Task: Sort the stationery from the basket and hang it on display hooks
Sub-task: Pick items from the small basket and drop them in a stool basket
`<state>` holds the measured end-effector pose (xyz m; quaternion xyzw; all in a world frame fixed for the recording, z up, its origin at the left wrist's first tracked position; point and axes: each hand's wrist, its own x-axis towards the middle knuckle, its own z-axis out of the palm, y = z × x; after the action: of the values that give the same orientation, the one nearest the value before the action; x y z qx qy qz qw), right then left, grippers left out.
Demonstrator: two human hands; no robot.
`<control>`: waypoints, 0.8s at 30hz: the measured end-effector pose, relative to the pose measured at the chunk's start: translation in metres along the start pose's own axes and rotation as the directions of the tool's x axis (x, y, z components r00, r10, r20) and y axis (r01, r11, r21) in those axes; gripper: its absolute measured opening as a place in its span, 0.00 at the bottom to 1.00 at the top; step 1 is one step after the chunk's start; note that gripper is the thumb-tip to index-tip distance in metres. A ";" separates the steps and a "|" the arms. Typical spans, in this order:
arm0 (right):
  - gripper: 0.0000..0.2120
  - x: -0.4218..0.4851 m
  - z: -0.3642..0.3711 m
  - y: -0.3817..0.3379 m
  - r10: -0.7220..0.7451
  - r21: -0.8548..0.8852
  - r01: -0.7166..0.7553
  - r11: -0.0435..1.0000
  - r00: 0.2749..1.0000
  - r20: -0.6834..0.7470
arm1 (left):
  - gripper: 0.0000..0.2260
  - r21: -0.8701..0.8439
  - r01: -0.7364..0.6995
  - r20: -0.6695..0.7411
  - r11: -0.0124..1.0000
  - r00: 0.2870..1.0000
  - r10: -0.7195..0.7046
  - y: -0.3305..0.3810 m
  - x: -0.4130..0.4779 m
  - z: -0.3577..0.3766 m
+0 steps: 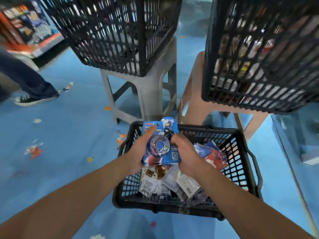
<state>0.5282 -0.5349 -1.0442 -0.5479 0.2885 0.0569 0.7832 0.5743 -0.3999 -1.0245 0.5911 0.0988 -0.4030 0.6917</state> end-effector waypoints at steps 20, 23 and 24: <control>0.22 -0.216 0.113 -0.437 0.048 0.032 -0.052 0.998 0.993 0.108 | 0.17 0.112 -0.065 -0.047 0.992 0.996 0.071 0.417 -0.279 0.132; 0.17 -0.208 0.124 -0.502 -0.049 0.112 0.033 0.993 0.987 0.151 | 0.16 0.093 -0.081 0.079 0.992 0.994 0.074 0.481 -0.279 0.150; 0.17 -0.200 0.128 -0.520 -0.081 0.123 0.062 0.990 0.984 0.160 | 0.13 0.107 -0.096 0.104 0.990 0.991 0.085 0.498 -0.271 0.150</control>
<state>0.6232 -0.5796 -0.4822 -0.5042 0.2057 0.0567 0.8368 0.6821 -0.4266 -0.4484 0.6120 0.0149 -0.4051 0.6791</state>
